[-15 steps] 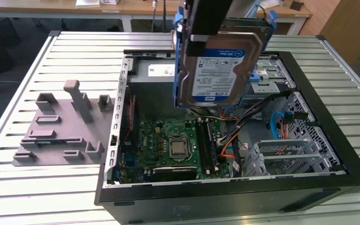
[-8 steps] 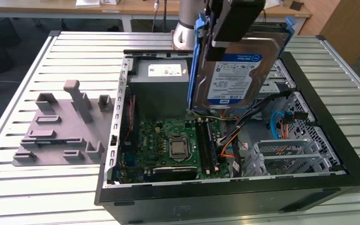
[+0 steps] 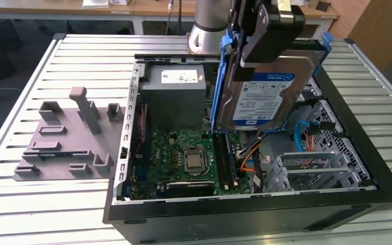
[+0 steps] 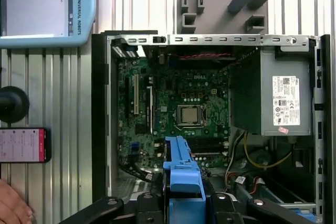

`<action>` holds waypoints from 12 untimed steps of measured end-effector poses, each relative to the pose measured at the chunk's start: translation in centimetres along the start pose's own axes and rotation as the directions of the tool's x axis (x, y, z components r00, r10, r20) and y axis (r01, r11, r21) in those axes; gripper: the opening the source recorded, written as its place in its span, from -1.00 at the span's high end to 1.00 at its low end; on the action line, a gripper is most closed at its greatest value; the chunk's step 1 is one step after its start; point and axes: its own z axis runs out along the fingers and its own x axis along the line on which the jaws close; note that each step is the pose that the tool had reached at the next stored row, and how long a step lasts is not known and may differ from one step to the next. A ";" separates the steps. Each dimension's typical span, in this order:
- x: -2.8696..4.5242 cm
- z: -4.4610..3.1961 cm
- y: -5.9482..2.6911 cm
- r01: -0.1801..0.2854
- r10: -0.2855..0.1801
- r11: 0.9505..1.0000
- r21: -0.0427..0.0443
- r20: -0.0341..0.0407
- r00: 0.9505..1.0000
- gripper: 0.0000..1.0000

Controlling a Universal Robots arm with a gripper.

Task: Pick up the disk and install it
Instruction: 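Insert the disk into the insertion slot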

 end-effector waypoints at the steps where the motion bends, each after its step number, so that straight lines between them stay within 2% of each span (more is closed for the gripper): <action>1: 0.26 0.04 -0.09 0.000 0.000 1.000 0.000 0.000 1.000 0.27; 7: 1.64 0.32 -0.98 0.000 0.000 1.000 0.000 0.000 1.000 0.27; 12: 1.73 0.55 -3.20 0.000 0.000 1.000 0.000 0.000 1.000 0.27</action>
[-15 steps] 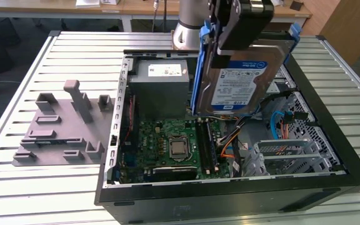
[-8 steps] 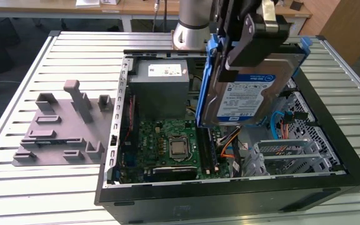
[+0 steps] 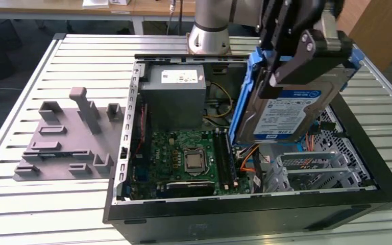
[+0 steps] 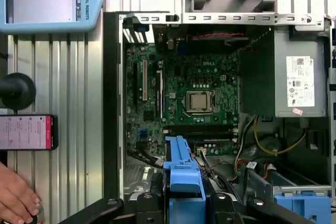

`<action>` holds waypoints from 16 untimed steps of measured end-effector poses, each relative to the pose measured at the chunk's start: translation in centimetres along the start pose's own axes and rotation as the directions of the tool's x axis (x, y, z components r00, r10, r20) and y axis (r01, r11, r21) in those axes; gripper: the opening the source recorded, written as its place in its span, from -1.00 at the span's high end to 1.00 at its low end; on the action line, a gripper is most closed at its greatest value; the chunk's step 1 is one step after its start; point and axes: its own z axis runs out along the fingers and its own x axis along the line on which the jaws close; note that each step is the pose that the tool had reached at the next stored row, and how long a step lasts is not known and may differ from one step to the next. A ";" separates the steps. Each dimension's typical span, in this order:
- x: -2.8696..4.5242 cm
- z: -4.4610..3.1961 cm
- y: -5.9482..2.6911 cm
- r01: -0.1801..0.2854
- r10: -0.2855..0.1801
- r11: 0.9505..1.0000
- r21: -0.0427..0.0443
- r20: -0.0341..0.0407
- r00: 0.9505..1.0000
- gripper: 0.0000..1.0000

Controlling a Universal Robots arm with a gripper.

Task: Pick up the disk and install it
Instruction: 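Insert the disk into the insertion slot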

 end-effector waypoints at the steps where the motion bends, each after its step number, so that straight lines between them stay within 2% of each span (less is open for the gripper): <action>1: -0.01 0.07 -0.45 0.000 0.000 1.000 0.000 0.000 1.000 0.27; 3: -0.02 0.22 -1.20 0.000 0.000 1.000 0.000 0.000 1.000 0.27; 6: 0.17 0.52 -1.76 0.000 0.000 1.000 0.000 0.000 1.000 0.27; 12: 1.67 1.33 -2.56 0.000 0.000 1.000 0.000 0.000 1.000 0.27; 16: 1.70 1.69 -4.13 0.000 0.000 1.000 0.000 0.000 1.000 0.27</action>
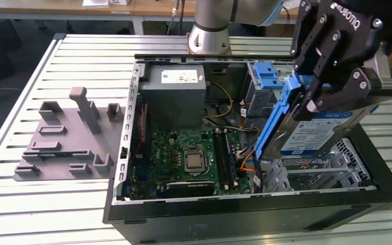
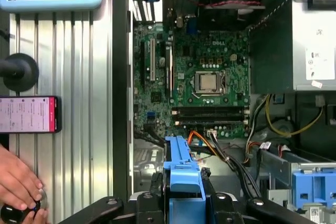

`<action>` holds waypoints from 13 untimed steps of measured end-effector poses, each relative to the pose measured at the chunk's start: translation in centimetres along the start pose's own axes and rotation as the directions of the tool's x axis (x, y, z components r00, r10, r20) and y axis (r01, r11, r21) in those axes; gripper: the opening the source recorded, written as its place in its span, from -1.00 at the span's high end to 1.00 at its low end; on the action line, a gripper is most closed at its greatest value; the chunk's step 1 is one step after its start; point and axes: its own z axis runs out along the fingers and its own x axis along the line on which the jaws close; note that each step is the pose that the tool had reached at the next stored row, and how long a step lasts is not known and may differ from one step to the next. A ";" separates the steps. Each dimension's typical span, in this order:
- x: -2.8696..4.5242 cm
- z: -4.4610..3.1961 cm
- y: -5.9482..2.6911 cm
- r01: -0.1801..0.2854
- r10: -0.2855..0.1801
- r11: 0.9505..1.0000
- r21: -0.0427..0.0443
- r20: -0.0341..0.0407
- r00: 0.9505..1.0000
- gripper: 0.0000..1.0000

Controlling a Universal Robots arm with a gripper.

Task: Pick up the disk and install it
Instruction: 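Insert the disk into the insertion slot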

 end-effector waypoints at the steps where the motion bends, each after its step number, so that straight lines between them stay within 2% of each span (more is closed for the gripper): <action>1: 0.00 0.08 -0.44 0.000 0.000 1.000 0.000 0.000 1.000 0.27; 7: -0.04 0.61 -2.42 0.000 0.000 1.000 0.000 0.000 1.000 0.27; 13: -0.06 1.01 -3.41 0.003 -0.003 1.000 0.000 0.000 1.000 0.27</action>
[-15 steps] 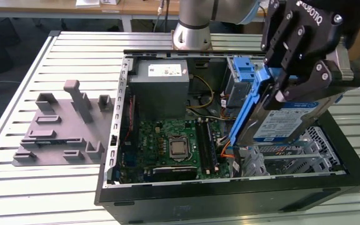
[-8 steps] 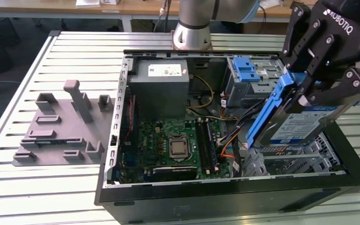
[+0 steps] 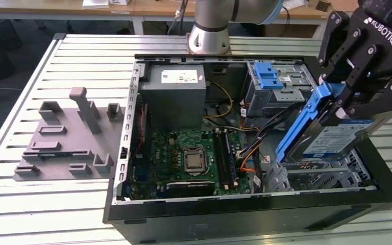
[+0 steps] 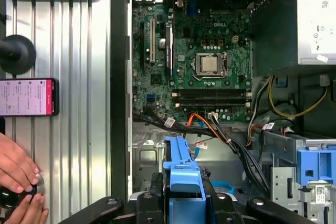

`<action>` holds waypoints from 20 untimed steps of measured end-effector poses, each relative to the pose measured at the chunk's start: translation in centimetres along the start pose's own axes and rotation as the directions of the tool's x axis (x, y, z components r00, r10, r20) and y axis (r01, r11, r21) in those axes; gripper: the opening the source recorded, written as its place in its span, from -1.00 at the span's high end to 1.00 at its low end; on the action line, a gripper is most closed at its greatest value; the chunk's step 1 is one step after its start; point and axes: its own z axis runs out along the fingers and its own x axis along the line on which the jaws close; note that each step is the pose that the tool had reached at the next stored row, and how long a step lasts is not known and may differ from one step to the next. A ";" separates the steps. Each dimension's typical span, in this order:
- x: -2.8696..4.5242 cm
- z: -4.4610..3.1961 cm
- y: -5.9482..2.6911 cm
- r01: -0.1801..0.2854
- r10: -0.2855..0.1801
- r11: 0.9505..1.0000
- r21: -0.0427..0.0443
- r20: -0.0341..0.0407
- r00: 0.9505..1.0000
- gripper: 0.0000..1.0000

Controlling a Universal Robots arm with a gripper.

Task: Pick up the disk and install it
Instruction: 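Insert the disk into the insertion slot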

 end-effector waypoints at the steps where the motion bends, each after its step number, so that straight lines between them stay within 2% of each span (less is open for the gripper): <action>1: 0.00 0.08 -0.13 0.002 -0.002 1.000 0.000 0.000 1.000 0.27; 8: -0.02 0.48 -1.49 0.004 -0.004 1.000 0.000 0.000 1.000 0.27; 20: 0.00 1.50 -1.64 0.004 -0.004 1.000 0.000 0.002 1.000 0.27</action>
